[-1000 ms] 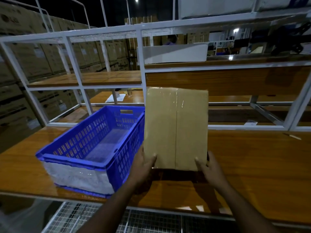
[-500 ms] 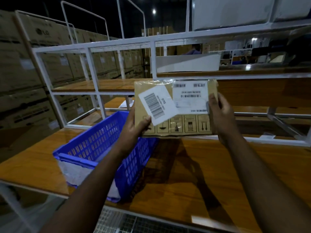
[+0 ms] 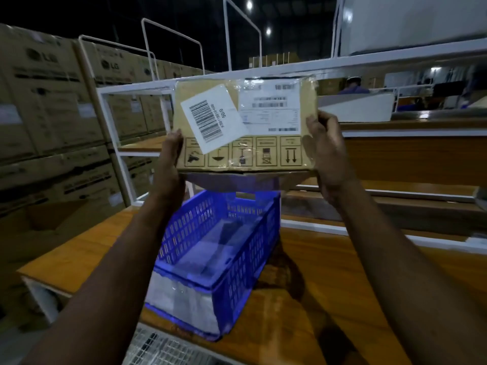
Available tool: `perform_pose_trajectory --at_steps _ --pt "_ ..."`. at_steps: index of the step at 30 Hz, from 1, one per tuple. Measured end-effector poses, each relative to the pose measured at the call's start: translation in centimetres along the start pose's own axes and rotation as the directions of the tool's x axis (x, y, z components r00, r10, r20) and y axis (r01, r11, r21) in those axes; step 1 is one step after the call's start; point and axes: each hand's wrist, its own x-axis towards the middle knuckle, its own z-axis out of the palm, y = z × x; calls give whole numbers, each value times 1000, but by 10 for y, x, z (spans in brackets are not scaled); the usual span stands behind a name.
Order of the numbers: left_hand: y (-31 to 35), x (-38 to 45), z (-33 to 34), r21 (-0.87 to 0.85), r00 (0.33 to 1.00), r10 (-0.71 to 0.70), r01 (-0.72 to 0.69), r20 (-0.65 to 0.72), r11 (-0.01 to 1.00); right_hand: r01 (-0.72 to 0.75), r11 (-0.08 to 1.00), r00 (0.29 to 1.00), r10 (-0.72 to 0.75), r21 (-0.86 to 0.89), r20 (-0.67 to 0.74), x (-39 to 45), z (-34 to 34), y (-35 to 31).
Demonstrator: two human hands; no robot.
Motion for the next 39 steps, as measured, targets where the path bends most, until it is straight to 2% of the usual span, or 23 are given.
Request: perform_pose_trajectory --at_steps 3,6,9,12,16,19,22,25,28,32,39 --pt "0 21 -28 -47 999 -37 38 12 998 -30 999 999 30 -17 11 14 27 29" --pt "-10 52 -68 4 985 -73 73 157 997 -60 998 998 60 -8 27 28 54 63" --pt "-31 84 -113 43 941 -182 177 285 983 -158 987 987 158 28 -13 45 82 96" --pt "-61 113 -141 157 873 -203 147 444 977 -225 973 971 228 46 -69 63 98 128" --pt "-98 149 -153 208 855 -237 155 461 966 -215 976 939 217 38 -266 77 118 161" --pt "-131 167 -156 240 843 -263 165 470 957 -234 971 893 195 -50 -405 85 122 184" --pt "-160 182 -163 356 794 -321 142 516 924 -275 955 876 203 -109 -437 89 121 196" --pt "-184 188 -168 415 758 -366 138 540 899 -310 935 888 220 -171 -404 89 118 208" --pt "-208 189 -172 447 798 -344 106 494 888 -346 911 909 267 -225 -319 85 113 226" --pt "-234 179 -174 515 834 -342 82 434 853 -432 833 898 362 -346 -251 66 101 250" --pt "-252 179 -172 595 878 -276 -12 391 804 -456 766 887 349 -453 -304 73 96 272"
